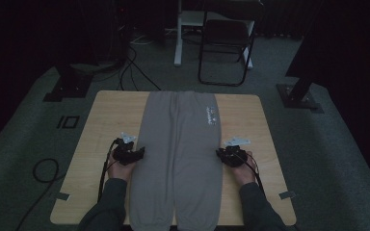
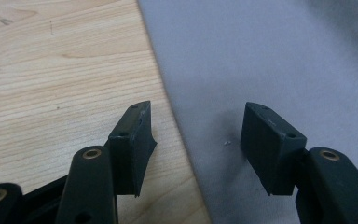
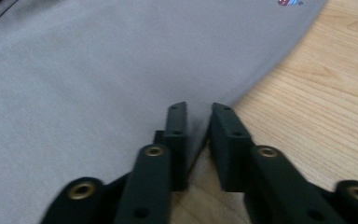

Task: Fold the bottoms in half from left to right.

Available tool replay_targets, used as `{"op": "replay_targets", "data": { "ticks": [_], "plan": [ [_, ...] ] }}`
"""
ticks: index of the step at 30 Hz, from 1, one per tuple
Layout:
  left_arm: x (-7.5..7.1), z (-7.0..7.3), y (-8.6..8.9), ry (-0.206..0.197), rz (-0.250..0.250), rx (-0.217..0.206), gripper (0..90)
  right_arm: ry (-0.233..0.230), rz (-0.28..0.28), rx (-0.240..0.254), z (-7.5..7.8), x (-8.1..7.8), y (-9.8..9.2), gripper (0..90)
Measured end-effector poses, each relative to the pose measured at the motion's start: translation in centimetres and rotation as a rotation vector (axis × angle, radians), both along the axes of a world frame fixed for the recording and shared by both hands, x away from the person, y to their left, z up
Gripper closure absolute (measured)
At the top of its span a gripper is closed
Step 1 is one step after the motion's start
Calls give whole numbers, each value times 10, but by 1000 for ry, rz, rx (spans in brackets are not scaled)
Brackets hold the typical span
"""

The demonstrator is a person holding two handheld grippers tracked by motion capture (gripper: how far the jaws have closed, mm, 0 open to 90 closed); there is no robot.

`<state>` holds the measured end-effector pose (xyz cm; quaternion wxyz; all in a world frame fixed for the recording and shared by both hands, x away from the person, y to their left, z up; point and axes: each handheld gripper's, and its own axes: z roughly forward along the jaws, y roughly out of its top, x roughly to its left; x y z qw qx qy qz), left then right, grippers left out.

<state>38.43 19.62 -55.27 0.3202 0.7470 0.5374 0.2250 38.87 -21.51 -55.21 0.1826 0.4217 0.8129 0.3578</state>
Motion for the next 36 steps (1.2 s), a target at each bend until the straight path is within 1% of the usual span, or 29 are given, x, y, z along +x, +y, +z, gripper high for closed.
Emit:
{"op": "replay_targets", "data": {
  "ticks": [1, 2, 4, 7, 10, 11, 12, 13, 14, 15, 16, 17, 18, 19, 20, 21, 23, 25, 26, 27, 29, 30, 31, 33, 36],
  "plan": [
    [0, 0, 0, 0, 0, 0, 440, 0, 0, 0, 0, 0, 0, 827],
    [0, 0, 0, -3, 2, 0, 446, 2, -2, -1, 0, -1, -1, 860],
    [-1, 0, 1, -4, 7, -1, 482, 7, -8, 0, 0, -3, -3, 879],
    [-3, 1, 3, -1, 11, -4, 572, 13, -16, 6, 1, -6, -7, 894],
    [-5, 1, 5, 2, 5, -11, 674, 17, -23, 6, 1, -9, -10, 898],
    [-6, 1, 6, 3, 3, -13, 674, 17, -23, 6, 1, -9, -10, 898],
    [-7, 2, 7, 5, 2, -18, 705, 17, -25, 6, 1, -10, -11, 899],
    [-8, 2, 9, 7, 0, -21, 771, 19, -26, 3, 1, -13, -12, 900],
    [-11, 2, 11, 9, -2, -27, 799, 19, -26, 2, 1, -15, -12, 900],
    [-11, 2, 11, 9, -2, -27, 821, 22, -28, -1, 1, -16, -12, 900],
    [-12, 2, 12, 10, -5, -24, 821, 22, -28, -1, 1, -16, -12, 900],
    [-16, 2, 13, 9, -8, -6, 865, 22, -24, -3, 2, -19, -11, 900],
    [-16, 2, 13, 9, -8, -6, 873, 24, -23, -1, 2, -20, -11, 900],
    [-18, 2, 13, 4, -4, 7, 873, 24, -23, -1, 2, -20, -11, 900],
    [-18, 2, 13, 4, -4, 7, 877, 24, -23, -1, 2, -20, -11, 900],
    [-22, 3, 15, 0, -6, 32, 880, 24, -14, -7, 2, -26, -9, 900],
    [-22, 2, 17, 0, -3, 18, 880, 23, -12, -12, 2, -27, -8, 900],
    [-21, 2, 18, -1, -1, 14, 880, 23, -11, -3, 2, -26, -9, 886],
    [-21, 2, 18, -3, 0, 11, 881, 23, -12, 4, 1, -26, -10, 862],
    [-20, 2, 18, -4, 1, 5, 881, 21, -14, 12, 1, -25, -11, 818],
    [-18, 1, 20, 1, 7, -26, 881, 42, -13, 58, 0, -22, -15, 688],
    [-17, 1, 20, 3, 3, -40, 881, 48, -16, 79, 0, -21, -17, 644],
    [-16, 1, 21, 1, -1, -52, 881, 46, -20, 89, -1, -19, -18, 606],
    [-14, 3, 20, -4, -4, -77, 882, 43, -35, 90, -1, -17, -21, 544],
    [-13, 7, 18, -21, -18, -116, 884, 34, -48, 82, -2, -16, -25, 498]
  ]
}}
